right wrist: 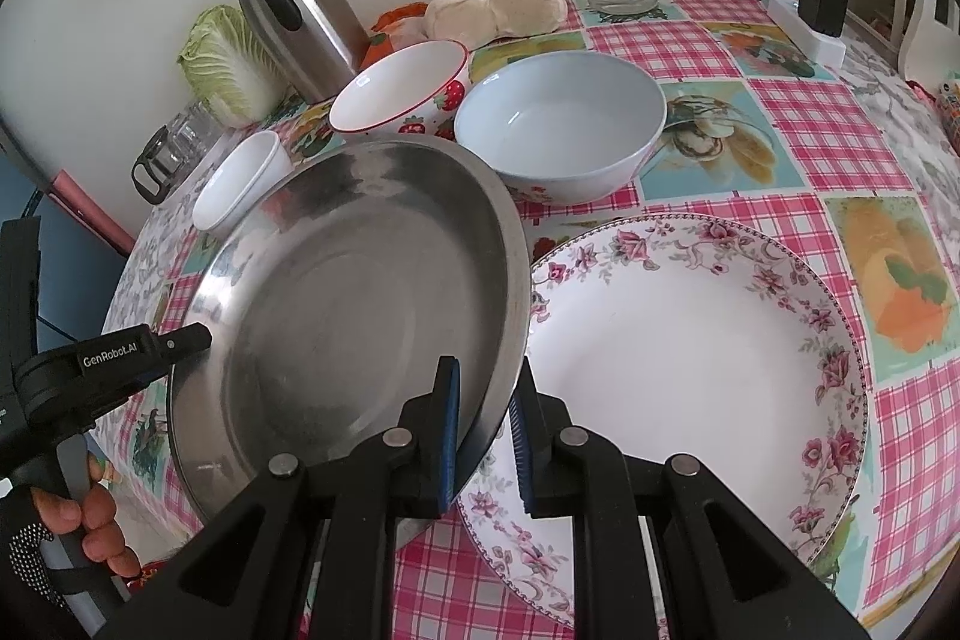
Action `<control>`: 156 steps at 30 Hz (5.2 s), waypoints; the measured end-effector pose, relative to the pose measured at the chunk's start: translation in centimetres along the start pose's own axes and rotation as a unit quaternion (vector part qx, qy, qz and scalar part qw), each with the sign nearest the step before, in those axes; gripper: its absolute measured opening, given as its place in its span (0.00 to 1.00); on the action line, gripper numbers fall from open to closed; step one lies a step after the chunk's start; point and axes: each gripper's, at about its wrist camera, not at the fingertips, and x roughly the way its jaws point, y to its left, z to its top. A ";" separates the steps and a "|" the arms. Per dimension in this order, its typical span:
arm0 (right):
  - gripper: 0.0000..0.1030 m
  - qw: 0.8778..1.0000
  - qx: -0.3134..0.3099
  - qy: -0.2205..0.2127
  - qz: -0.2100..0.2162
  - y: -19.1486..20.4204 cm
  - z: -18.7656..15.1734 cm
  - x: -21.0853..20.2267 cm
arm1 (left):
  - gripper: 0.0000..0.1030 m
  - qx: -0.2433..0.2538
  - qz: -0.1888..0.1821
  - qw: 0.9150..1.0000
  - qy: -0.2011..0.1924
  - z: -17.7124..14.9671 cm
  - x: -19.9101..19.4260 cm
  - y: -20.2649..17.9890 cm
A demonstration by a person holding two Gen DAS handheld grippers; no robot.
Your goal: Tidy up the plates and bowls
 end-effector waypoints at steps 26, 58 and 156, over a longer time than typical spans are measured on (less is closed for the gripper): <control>0.43 0.999 -0.002 -0.052 -0.015 -0.1 0.8 -3.6 | 0.67 0.018 0.022 0.999 -0.044 0.2 -2.5 -0.7; 0.98 0.995 -0.025 -0.096 -0.027 -0.4 1.0 -4.1 | 1.00 0.089 0.012 0.989 -0.119 -0.4 -4.6 -3.6; 0.26 0.987 0.158 -0.007 0.011 -15.0 -1.6 -1.8 | 0.47 -0.036 -0.083 0.995 0.042 -12.5 1.2 -12.4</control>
